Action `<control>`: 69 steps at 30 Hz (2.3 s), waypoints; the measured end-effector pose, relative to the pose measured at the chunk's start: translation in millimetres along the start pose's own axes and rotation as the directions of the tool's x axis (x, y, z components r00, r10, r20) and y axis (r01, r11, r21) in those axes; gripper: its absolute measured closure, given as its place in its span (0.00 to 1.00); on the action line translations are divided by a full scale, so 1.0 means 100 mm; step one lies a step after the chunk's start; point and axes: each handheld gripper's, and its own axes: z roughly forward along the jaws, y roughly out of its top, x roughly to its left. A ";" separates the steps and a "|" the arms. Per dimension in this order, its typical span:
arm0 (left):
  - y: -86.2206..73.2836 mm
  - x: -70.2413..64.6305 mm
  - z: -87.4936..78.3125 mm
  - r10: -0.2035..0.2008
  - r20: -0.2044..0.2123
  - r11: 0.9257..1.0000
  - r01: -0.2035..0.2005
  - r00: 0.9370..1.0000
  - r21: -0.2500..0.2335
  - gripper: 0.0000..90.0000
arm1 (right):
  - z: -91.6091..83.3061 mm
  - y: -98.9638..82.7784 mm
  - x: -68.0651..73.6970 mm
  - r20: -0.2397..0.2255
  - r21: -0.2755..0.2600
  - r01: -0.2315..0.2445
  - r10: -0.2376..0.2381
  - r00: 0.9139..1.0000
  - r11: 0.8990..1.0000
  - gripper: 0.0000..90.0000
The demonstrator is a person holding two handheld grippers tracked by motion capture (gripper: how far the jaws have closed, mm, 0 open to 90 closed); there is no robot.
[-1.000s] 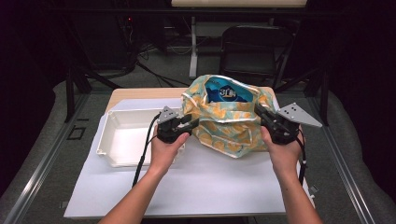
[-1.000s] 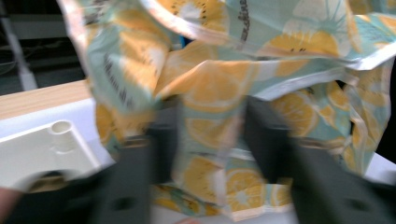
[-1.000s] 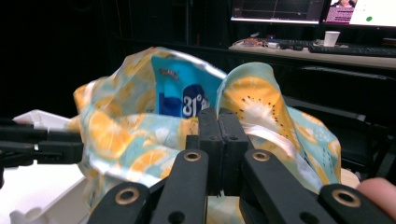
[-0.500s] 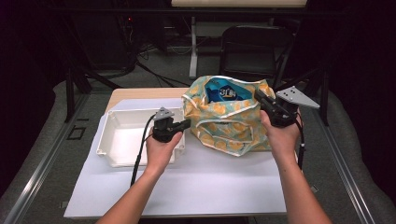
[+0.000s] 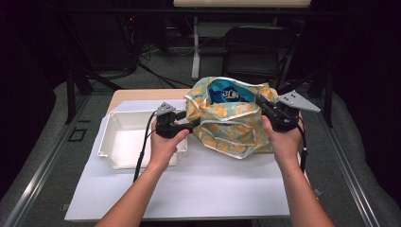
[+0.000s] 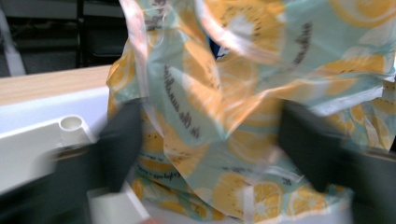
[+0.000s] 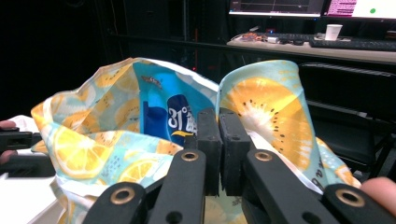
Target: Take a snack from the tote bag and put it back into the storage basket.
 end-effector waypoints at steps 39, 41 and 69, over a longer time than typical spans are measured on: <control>0.31 -0.44 -0.02 0.190 0.002 0.981 -0.190 0.982 -0.030 0.18 | 0.22 0.25 -0.07 0.002 -0.041 -0.015 0.015 1.000 0.999 1.00; 0.36 -0.45 0.04 0.180 0.004 0.983 -0.180 0.984 -0.033 0.19 | 0.22 0.24 -0.07 0.000 -0.036 -0.012 0.012 1.000 0.999 1.00; 0.55 -0.50 0.11 0.153 0.030 0.988 -0.152 0.988 -0.023 0.13 | 0.16 0.23 -0.05 -0.023 -0.040 0.003 -0.003 1.000 0.999 1.00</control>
